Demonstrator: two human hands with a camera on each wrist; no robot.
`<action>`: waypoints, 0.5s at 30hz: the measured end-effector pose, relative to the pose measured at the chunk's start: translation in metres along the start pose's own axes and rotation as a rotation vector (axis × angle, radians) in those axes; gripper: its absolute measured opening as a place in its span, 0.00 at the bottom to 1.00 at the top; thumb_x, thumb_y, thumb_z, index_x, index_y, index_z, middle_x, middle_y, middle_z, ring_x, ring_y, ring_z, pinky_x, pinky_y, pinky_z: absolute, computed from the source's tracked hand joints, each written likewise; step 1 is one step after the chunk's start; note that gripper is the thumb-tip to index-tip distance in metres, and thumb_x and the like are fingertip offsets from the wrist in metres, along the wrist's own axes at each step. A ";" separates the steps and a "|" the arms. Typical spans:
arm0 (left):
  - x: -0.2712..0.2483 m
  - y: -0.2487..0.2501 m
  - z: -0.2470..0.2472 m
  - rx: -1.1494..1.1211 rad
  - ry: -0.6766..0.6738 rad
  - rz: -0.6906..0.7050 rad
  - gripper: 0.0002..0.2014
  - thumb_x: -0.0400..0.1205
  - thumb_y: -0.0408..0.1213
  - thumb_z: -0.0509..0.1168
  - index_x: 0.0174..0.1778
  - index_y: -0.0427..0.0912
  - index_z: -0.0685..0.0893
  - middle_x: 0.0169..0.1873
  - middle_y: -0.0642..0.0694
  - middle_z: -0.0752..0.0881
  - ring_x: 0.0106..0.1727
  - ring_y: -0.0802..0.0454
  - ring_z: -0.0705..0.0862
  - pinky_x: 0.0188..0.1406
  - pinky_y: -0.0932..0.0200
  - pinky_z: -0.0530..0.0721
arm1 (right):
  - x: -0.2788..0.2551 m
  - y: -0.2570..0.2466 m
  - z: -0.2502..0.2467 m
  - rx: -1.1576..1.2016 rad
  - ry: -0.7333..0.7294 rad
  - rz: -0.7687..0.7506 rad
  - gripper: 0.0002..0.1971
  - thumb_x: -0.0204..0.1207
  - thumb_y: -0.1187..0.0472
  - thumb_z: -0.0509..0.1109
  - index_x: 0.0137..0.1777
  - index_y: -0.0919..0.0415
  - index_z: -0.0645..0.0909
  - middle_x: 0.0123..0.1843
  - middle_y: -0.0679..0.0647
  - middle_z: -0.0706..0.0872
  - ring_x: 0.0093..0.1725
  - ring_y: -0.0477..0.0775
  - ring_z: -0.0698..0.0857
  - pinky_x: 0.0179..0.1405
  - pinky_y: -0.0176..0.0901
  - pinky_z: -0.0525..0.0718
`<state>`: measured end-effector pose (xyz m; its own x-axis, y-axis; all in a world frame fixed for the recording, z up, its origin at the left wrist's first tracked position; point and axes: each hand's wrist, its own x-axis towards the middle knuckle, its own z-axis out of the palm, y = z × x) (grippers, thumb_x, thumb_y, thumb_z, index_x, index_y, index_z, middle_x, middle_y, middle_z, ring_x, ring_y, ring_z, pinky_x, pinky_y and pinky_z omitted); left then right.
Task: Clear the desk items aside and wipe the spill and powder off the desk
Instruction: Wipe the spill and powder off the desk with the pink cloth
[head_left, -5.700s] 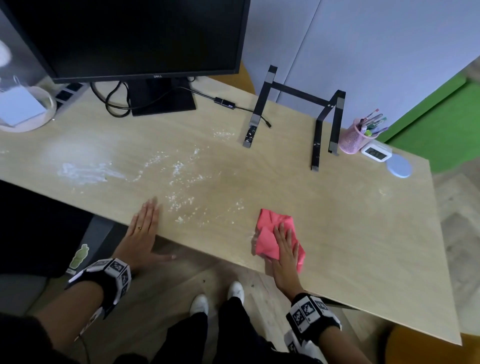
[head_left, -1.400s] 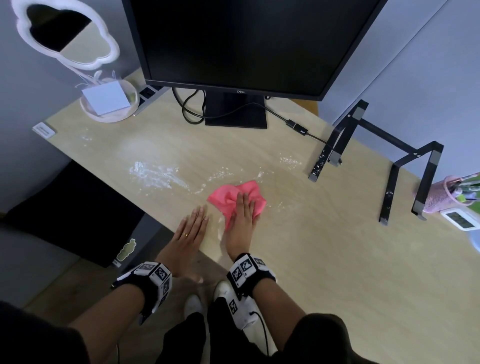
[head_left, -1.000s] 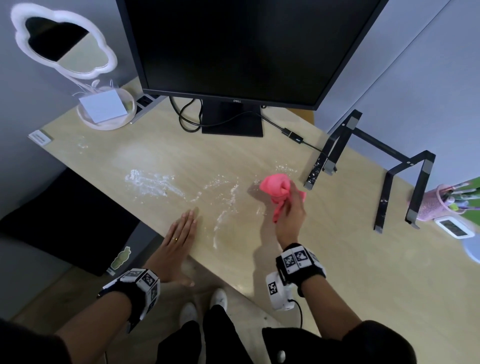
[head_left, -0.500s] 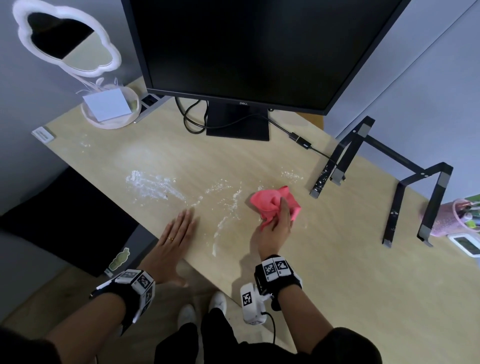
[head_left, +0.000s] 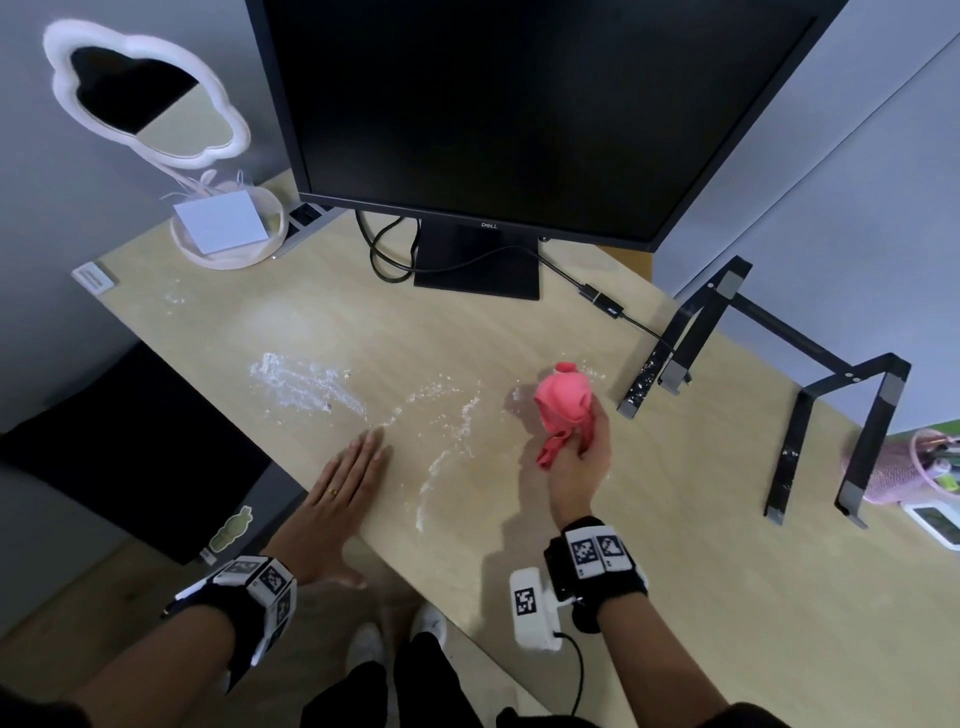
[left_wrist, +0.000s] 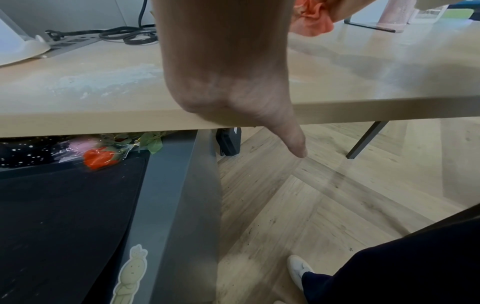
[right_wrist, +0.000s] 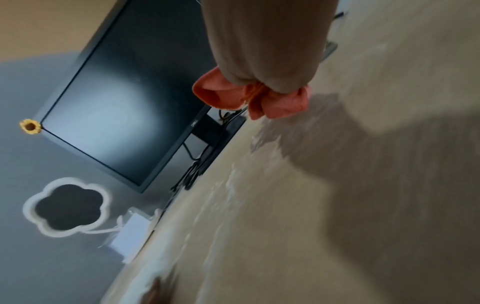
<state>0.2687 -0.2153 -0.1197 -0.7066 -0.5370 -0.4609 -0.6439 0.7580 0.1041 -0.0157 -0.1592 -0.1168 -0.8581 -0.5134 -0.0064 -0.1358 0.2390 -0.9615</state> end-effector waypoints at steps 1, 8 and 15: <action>0.001 0.000 0.000 -0.013 0.005 -0.005 0.79 0.42 0.84 0.58 0.81 0.28 0.52 0.82 0.30 0.48 0.83 0.33 0.50 0.77 0.39 0.59 | 0.010 0.000 -0.005 -0.013 0.022 0.007 0.27 0.78 0.77 0.52 0.69 0.52 0.75 0.58 0.53 0.83 0.51 0.66 0.85 0.47 0.60 0.87; 0.004 0.000 0.000 -0.035 0.005 -0.012 0.79 0.42 0.84 0.60 0.81 0.29 0.53 0.82 0.30 0.49 0.83 0.32 0.51 0.77 0.39 0.58 | 0.062 -0.020 -0.013 0.044 0.087 0.025 0.23 0.78 0.82 0.47 0.71 0.72 0.70 0.59 0.81 0.78 0.30 0.61 0.77 0.26 0.42 0.78; 0.005 0.001 -0.002 -0.064 0.011 -0.020 0.79 0.40 0.83 0.62 0.81 0.30 0.54 0.82 0.30 0.52 0.82 0.32 0.54 0.75 0.39 0.59 | 0.094 0.012 0.011 0.047 0.022 0.069 0.27 0.78 0.78 0.51 0.72 0.56 0.71 0.50 0.37 0.76 0.39 0.37 0.80 0.29 0.26 0.80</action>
<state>0.2633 -0.2180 -0.1199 -0.6963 -0.5561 -0.4538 -0.6751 0.7221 0.1510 -0.0927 -0.2135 -0.1324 -0.8756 -0.4783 -0.0674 -0.0533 0.2343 -0.9707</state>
